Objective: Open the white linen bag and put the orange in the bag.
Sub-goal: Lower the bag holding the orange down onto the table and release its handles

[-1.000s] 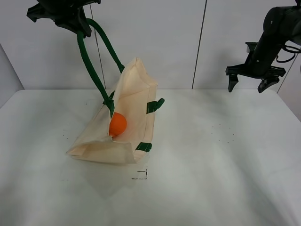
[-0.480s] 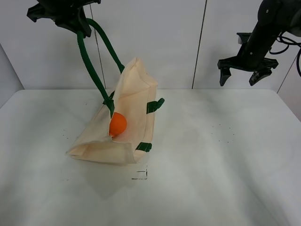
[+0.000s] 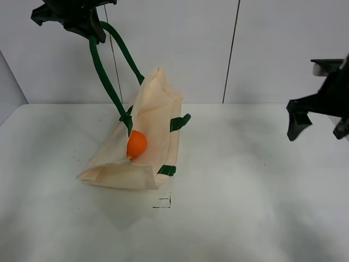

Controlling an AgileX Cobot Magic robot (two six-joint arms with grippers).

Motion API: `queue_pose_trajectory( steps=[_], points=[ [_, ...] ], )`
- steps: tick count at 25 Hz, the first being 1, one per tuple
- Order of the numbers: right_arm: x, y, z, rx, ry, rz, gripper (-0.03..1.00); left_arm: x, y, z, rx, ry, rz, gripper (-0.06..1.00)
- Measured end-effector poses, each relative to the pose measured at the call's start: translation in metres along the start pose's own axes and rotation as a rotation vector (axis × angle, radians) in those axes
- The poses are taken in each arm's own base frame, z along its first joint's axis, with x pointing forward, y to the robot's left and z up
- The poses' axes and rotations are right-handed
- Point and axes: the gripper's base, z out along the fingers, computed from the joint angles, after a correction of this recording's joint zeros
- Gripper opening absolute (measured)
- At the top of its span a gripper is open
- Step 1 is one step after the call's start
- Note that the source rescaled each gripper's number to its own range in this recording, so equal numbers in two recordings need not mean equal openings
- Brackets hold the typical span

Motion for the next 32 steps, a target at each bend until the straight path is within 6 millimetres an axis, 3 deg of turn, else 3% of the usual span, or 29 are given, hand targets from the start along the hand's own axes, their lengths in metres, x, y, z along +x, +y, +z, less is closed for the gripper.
queue_pose_trajectory(
  steps=[8, 15, 22, 27, 32],
  points=[
    [0.143, 0.001, -0.028, 0.000, -0.117, -0.004, 1.00, 0.000, 0.000, 0.000, 0.000, 0.000, 0.000, 0.00],
    [0.230, 0.001, -0.042, 0.010, -0.552, -0.038, 1.00, 0.000, 0.000, 0.000, 0.000, 0.000, 0.000, 0.00],
    [0.276, 0.001, -0.034, 0.006, -0.833, -0.044, 1.00, 0.000, 0.000, 0.000, 0.000, 0.000, 0.000, 0.00],
    [0.293, 0.001, -0.038, 0.008, -0.948, -0.035, 1.00, 0.000, 0.000, 0.000, 0.000, 0.000, 0.000, 0.00],
    [0.294, 0.000, -0.038, 0.017, -0.958, -0.035, 1.00, 0.000, 0.000, 0.000, 0.000, 0.000, 0.000, 0.00]
  ],
)
